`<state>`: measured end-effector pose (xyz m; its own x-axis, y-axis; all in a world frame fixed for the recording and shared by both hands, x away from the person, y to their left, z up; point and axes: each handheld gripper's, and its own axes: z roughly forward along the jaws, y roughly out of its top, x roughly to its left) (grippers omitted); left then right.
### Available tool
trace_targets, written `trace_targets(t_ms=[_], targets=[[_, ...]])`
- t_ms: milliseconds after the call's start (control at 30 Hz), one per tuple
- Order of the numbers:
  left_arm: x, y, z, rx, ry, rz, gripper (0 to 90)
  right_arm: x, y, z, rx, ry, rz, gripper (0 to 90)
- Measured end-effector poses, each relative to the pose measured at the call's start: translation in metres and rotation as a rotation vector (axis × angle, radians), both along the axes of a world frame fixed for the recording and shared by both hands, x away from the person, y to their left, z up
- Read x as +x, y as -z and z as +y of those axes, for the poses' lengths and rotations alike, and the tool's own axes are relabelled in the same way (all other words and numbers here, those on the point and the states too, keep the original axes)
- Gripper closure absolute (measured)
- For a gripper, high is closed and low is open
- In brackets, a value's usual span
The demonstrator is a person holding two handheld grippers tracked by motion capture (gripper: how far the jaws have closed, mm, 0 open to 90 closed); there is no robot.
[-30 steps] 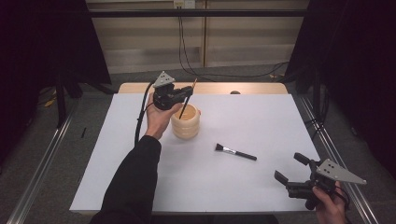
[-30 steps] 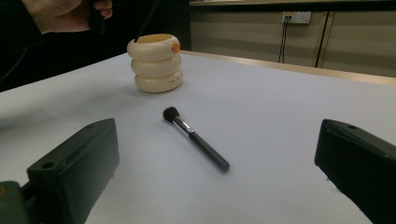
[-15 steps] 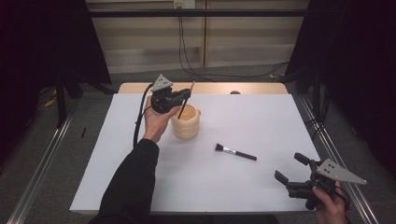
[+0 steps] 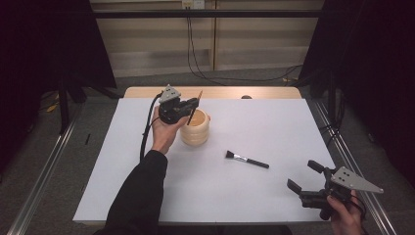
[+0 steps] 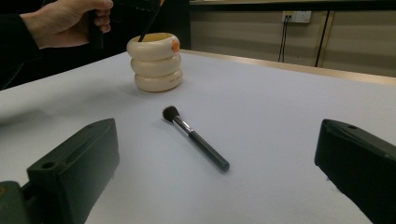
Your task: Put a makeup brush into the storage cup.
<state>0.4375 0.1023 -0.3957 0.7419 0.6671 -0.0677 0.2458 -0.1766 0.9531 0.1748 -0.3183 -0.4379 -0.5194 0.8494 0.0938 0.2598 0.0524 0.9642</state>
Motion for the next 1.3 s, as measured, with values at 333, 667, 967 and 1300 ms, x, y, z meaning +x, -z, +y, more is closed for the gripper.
trace_targets(t_ms=[333,667,967,1300], targets=[[0.001,0.008,-0.007,-0.018,0.017,-0.005,83.7,0.000,0.000,0.001,0.000,-0.012,0.004,0.0],[0.008,0.013,-0.005,-0.014,0.004,0.008,83.8,0.000,0.000,0.001,0.000,-0.013,0.007,0.0],[0.004,0.017,-0.001,-0.014,0.002,0.023,83.8,0.000,0.000,0.000,0.002,-0.006,0.008,0.0],[-0.003,0.026,0.005,-0.046,0.010,0.057,83.8,0.000,0.000,0.002,0.003,-0.009,0.008,0.0]])
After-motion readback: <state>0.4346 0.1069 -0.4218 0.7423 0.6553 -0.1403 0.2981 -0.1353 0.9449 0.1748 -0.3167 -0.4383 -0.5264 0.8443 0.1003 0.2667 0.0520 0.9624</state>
